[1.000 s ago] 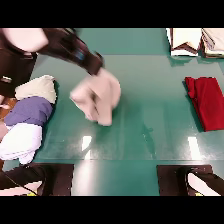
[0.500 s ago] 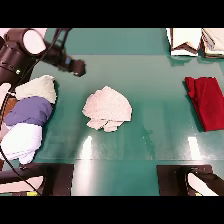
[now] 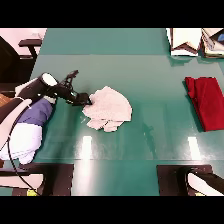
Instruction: Fold the shirts.
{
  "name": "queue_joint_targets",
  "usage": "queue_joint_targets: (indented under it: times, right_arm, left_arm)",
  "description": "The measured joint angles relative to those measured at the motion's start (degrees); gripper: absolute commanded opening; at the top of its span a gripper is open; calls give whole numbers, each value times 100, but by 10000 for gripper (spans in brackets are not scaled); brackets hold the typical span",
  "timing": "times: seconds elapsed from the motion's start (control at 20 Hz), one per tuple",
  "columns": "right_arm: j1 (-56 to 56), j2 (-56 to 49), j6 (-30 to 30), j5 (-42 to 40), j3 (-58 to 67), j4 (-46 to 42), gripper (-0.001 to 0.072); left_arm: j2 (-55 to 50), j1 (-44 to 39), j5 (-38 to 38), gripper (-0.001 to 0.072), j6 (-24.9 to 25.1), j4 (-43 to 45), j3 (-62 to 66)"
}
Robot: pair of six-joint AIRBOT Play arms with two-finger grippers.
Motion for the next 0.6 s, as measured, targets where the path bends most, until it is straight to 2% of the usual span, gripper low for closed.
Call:
queue_joint_targets:
  times: [0.05,0.15,0.2,0.25,0.3,0.45,0.6]
  right_arm:
    - [0,-66,0,61,-181,46,13]
    - [-2,-140,0,116,-721,131,17]
    - [0,-164,2,122,-1064,160,135]
    - [4,-184,2,101,-1491,184,421]
    - [28,-212,2,39,-1908,205,519]
    - [313,-490,-44,-286,-3178,417,519]
    - [848,-1075,-407,-925,-3976,1102,518]
  left_arm:
    - [-50,-37,39,31,52,-68,-37]
    - [-107,-48,125,25,125,-168,13]
    - [-116,-46,120,25,149,-184,101]
    - [-118,-39,114,25,168,-219,225]
    - [-120,-33,68,25,179,-219,387]
    - [-120,-24,-122,25,205,-210,846]
    - [-125,-24,-238,25,212,-177,1084]
